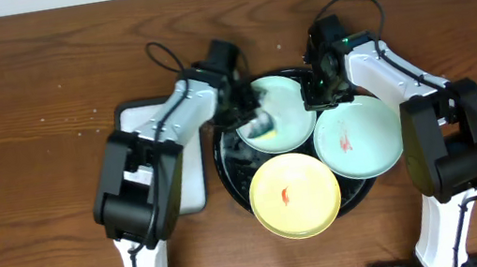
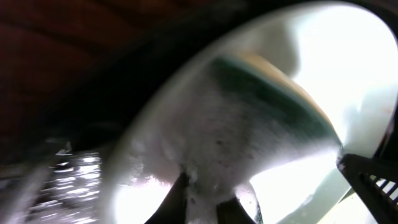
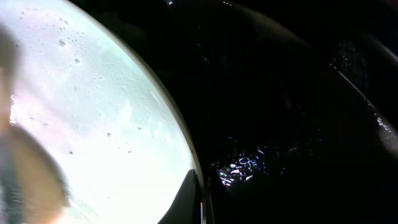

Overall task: Clean dirty plates on tray and stack at the side
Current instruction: 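Hold the green plate with right gripper, scrub it with left sponge, then return the left gripper with sponge to the white tray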

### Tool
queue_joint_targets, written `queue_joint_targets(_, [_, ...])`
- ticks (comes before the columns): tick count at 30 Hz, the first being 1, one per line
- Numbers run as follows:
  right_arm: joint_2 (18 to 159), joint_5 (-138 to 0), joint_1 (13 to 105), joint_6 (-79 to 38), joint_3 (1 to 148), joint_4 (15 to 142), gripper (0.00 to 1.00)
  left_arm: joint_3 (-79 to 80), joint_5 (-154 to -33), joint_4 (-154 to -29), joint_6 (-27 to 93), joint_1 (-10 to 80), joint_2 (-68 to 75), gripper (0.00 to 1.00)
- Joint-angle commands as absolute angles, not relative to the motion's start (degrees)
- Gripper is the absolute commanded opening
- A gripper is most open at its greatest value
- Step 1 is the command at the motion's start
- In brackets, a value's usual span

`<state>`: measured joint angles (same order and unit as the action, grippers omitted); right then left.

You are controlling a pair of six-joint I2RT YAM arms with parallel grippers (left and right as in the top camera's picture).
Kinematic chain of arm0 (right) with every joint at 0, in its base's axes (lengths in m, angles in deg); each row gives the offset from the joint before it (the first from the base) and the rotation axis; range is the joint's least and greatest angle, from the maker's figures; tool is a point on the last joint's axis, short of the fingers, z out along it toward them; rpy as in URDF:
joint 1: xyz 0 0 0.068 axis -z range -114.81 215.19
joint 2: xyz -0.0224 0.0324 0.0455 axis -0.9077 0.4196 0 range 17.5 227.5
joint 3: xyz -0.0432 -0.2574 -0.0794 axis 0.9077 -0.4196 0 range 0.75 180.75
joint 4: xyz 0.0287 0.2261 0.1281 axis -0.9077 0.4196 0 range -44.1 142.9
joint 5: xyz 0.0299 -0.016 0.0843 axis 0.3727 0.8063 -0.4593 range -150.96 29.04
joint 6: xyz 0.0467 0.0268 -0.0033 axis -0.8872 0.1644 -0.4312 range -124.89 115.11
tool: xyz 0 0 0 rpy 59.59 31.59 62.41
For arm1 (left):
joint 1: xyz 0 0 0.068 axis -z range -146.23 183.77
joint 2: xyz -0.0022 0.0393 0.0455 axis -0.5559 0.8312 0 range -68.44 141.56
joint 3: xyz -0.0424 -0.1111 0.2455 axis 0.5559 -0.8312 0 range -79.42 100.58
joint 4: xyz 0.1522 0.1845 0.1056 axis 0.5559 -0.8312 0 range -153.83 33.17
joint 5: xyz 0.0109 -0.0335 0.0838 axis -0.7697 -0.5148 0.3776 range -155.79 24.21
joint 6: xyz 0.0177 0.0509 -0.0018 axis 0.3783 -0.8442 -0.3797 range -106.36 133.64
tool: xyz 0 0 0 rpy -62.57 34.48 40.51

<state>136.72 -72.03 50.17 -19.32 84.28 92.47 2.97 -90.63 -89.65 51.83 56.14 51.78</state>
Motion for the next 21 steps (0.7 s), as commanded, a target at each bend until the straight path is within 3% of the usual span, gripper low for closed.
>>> queue_joint_targets(1, [136.9,-69.8,50.5,-19.0,84.3,92.9,0.01,0.5,-80.8,-91.7,47.9,53.0,54.7,0.07])
queue_joint_targets(11, [136.9,-69.8,50.5,-19.0,84.3,92.8,0.01,3.1,-72.3,-88.1,24.6,56.1,52.5,0.07])
queue_joint_targets(21, [136.9,-69.8,50.5,-19.0,84.3,91.9,0.01,4.4,-72.8,-89.0,25.1,56.5,40.1,0.07])
